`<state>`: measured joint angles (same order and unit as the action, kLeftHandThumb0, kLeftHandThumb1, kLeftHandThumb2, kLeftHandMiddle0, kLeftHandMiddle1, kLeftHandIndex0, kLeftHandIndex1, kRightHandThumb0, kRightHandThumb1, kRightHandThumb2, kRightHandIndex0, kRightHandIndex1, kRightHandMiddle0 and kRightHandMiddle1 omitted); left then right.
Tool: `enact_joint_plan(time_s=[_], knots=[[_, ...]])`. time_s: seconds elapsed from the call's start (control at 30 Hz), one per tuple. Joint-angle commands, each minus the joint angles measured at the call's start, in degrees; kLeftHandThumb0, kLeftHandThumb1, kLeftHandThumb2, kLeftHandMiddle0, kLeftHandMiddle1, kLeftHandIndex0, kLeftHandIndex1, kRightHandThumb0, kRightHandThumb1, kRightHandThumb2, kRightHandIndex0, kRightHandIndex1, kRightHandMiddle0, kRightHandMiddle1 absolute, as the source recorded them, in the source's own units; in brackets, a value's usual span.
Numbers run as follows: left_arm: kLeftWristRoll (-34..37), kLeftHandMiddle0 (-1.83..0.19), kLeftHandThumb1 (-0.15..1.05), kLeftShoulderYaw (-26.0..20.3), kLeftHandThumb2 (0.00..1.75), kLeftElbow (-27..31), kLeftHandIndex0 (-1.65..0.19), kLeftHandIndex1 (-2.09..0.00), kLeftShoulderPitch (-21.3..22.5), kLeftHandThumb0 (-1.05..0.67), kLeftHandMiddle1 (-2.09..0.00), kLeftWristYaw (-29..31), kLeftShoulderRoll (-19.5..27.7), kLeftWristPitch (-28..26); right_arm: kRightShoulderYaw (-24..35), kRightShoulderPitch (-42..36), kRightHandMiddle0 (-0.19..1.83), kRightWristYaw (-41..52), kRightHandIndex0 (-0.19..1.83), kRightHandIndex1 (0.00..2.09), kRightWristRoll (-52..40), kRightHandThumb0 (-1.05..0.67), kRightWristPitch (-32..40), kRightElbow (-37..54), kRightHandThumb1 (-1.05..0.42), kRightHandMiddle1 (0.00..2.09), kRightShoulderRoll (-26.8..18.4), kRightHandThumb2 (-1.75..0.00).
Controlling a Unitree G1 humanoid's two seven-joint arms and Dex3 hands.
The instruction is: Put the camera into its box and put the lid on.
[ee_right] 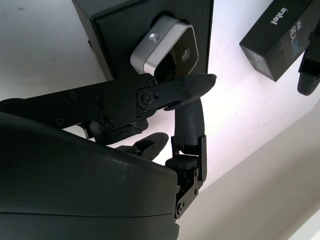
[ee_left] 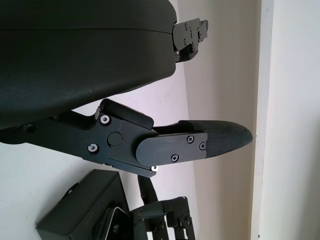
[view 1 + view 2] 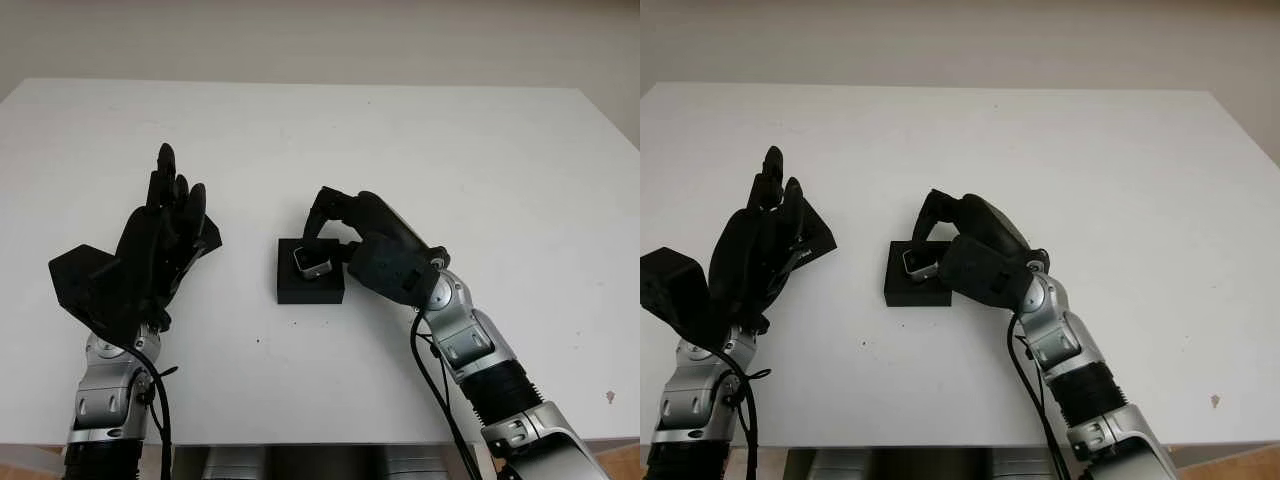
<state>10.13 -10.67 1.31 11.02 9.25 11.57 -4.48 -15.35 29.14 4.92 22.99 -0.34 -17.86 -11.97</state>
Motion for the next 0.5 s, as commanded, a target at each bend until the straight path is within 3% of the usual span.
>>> enact_joint_plan(time_s=[0.0, 0.47], knots=[[-0.27, 0.19, 1.05, 0.01, 0.52, 0.1, 0.19, 0.0, -0.08, -0.79, 0.0, 0.4, 0.66, 0.43, -0.2, -0.8, 0.38, -1.01, 0.46, 0.2, 0.43, -0.43, -0.65, -0.35, -0.99, 1.73, 0.48, -0.05], [0.63, 0.19, 1.05, -0.35, 0.5, 1.36, 0.19, 0.0, -0.77, -0.78, 0.0, 0.16, -0.03, -1.04, 0.16, -3.04, 0.36, -4.31, 0.45, 0.21, 1.48, -0.42, 1.41, 2.6, -1.0, 1.73, 2.27, -0.06]])
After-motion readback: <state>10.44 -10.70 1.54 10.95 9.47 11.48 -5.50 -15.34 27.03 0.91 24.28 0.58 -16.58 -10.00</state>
